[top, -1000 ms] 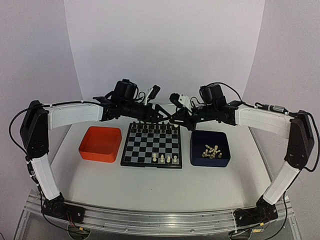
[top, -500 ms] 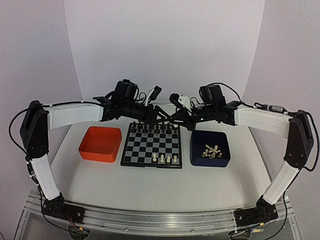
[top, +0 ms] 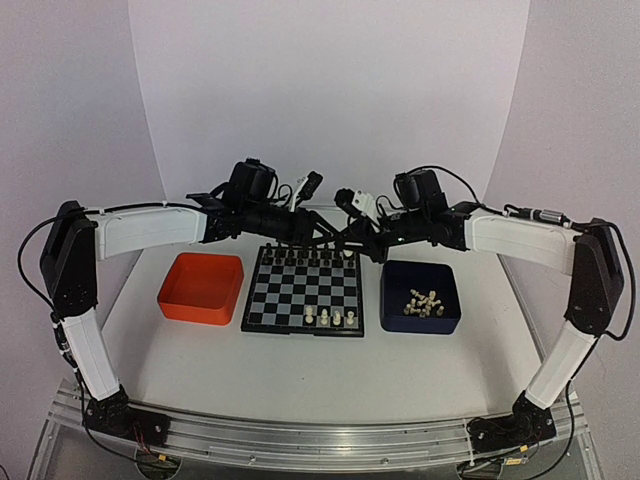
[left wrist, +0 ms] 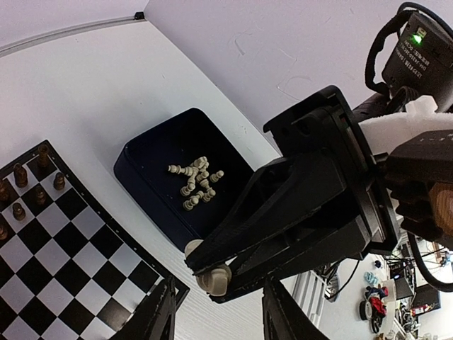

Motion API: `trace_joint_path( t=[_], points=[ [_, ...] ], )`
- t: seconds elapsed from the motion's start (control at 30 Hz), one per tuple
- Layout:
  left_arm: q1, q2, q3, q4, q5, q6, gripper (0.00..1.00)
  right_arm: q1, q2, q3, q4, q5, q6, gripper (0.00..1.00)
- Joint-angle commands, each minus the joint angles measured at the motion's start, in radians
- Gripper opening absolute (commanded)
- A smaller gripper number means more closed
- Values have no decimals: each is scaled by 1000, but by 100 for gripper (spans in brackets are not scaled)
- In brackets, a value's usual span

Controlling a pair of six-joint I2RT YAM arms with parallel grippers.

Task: Set up the chess pieces on the board
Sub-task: Place the chess piece on the chessboard.

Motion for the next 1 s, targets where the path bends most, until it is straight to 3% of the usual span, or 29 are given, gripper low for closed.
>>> trace_joint_path(
  t=[0.0, 0.33, 0.97],
  points=[
    [1, 8, 50, -7, 7, 21, 37, 10, 16, 51, -1, -6, -8, 2],
    [1, 20, 58, -33, 6, 36, 25, 12, 15, 57, 0, 9, -13, 2],
    [1, 62, 108, -55, 16, 46, 13, 22, 36, 77, -13, -5, -42, 3]
  ],
)
